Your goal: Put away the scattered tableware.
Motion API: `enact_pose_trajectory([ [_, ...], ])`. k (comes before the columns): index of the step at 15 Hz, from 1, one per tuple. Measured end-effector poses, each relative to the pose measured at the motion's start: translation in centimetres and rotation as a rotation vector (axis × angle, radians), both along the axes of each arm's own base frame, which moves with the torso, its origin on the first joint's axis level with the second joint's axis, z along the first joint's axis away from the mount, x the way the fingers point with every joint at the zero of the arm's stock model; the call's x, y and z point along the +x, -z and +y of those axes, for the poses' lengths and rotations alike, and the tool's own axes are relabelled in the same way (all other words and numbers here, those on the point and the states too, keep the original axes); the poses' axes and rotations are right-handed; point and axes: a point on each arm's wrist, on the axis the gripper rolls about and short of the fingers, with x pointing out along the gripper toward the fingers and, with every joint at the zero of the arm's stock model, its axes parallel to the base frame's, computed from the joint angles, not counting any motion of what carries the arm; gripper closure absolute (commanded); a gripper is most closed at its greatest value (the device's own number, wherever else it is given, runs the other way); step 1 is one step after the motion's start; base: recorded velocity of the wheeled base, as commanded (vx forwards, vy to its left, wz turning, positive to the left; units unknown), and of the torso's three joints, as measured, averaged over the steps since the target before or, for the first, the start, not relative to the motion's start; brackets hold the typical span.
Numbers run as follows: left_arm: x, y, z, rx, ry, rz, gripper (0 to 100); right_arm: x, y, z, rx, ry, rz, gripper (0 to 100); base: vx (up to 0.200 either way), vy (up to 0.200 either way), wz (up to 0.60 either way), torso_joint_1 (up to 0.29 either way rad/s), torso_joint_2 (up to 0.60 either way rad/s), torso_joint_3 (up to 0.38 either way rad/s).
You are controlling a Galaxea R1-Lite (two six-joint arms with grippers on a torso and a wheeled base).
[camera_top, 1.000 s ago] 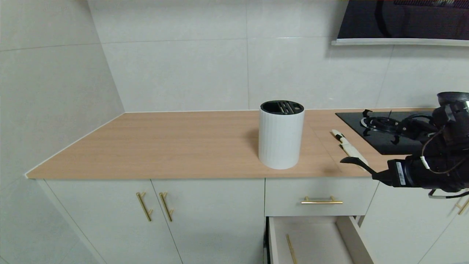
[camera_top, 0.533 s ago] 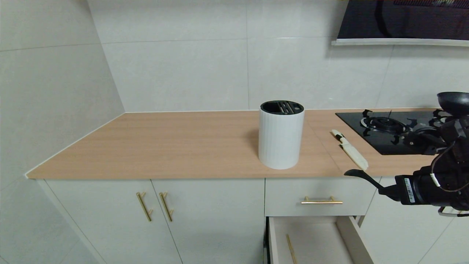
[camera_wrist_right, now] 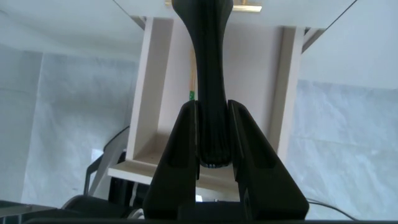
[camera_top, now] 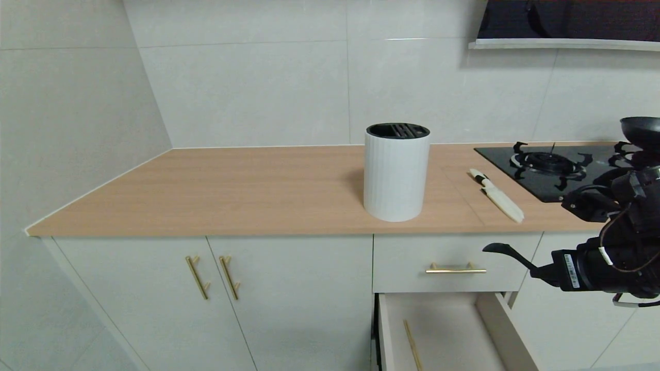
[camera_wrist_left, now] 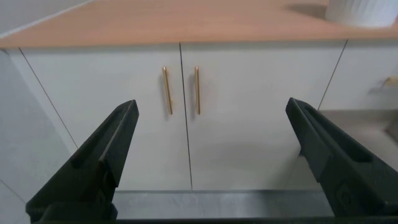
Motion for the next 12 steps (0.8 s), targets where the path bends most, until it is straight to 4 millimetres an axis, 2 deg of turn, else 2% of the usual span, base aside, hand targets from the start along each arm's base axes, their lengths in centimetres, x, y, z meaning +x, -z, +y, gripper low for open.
enact_pose_trajectory([
  [12, 0.0, 0.0, 0.0, 0.0, 0.0, 0.0, 0, 0.8, 1.02, 0.14, -0.003, -0.001, 0.01, 100, 0.0, 0.0, 0.0, -0.17, 0.47, 0.295],
])
